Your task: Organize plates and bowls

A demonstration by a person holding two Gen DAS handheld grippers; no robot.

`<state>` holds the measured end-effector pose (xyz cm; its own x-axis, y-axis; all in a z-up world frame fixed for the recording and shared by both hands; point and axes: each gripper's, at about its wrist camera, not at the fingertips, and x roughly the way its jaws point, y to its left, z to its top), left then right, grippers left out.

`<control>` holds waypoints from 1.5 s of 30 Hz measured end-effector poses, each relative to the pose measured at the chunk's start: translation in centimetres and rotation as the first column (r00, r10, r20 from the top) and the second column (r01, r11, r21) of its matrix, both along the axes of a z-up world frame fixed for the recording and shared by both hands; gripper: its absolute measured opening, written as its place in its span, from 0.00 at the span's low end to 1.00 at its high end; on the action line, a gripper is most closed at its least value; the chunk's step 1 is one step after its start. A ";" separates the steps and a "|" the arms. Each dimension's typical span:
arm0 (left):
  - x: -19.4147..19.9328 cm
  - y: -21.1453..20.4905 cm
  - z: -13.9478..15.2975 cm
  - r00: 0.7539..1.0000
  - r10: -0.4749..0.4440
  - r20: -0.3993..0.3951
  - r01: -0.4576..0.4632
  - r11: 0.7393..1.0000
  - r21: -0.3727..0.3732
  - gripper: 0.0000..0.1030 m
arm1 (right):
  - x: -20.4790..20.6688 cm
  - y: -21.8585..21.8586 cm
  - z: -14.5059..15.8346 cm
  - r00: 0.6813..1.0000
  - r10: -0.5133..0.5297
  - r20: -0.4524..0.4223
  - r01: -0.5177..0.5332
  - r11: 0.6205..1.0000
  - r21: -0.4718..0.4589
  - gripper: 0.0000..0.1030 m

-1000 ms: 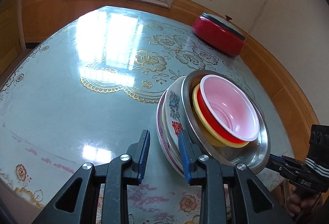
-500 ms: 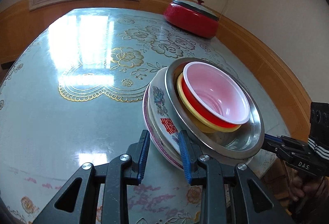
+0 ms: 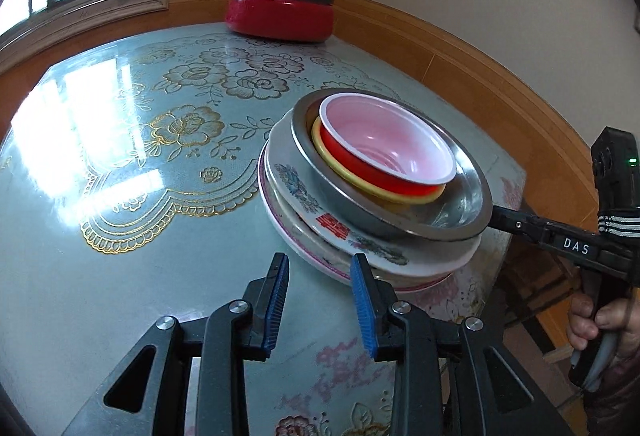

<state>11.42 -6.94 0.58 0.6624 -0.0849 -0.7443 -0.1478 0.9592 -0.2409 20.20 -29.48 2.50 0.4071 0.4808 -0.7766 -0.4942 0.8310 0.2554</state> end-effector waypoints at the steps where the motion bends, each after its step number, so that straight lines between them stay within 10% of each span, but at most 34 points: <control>1: 0.0 0.2 -0.3 1.000 0.002 -0.021 -0.002 1.000 0.002 0.32 | -0.4 0.1 -0.1 1.000 -0.019 0.003 0.019 1.000 0.000 0.19; 18: -0.3 0.2 -0.9 0.984 0.137 -0.111 -0.135 0.991 0.024 0.36 | -4.0 0.9 -0.8 0.998 0.060 -0.007 -0.060 0.997 -0.039 0.20; 28: -0.5 0.4 0.0 0.996 0.038 -0.082 -0.036 0.999 0.030 0.38 | -5.8 2.3 -0.3 0.999 -0.044 0.014 0.045 0.996 -0.083 0.24; 45: -2.2 2.9 1.4 0.996 -0.081 0.028 0.077 0.991 0.111 0.70 | -11.2 6.1 0.8 0.950 -0.282 0.134 0.303 0.935 -0.183 0.37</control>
